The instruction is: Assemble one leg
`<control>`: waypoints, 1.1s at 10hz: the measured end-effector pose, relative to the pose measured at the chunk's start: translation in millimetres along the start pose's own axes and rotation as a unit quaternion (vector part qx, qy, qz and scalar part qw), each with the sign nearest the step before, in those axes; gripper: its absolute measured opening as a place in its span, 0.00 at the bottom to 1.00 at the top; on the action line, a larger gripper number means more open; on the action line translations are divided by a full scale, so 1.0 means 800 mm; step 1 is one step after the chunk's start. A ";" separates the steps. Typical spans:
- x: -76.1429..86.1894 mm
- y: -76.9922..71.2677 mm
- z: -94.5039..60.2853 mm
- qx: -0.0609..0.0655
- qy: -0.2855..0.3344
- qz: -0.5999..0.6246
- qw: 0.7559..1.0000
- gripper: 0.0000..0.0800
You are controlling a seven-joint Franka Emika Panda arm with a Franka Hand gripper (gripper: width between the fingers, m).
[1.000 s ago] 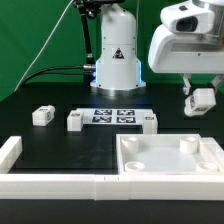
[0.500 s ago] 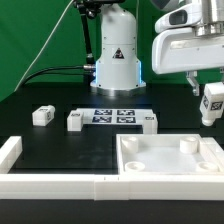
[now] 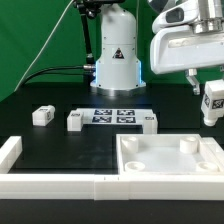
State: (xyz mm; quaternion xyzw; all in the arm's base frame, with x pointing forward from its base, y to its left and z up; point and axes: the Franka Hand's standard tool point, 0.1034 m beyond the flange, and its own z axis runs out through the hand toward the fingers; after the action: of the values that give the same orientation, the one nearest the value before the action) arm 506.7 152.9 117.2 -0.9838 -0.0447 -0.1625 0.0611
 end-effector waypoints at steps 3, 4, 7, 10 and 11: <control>0.030 0.027 0.011 -0.006 0.007 -0.039 0.999 0.36; 0.047 0.032 0.015 -0.007 0.013 -0.046 0.999 0.36; 0.080 0.051 0.028 -0.009 0.016 -0.098 0.995 0.36; 0.081 0.050 0.029 -0.008 0.041 -0.103 0.994 0.36; 0.084 0.052 0.029 -0.009 0.058 -0.107 0.992 0.36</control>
Offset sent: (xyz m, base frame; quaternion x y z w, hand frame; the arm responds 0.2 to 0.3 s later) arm 0.0493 -0.0126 0.0009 0.0080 0.0065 -0.0312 0.9995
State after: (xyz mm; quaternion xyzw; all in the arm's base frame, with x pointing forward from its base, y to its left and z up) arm 582.1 119.3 112.8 -0.9627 -0.1451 -0.2256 0.0367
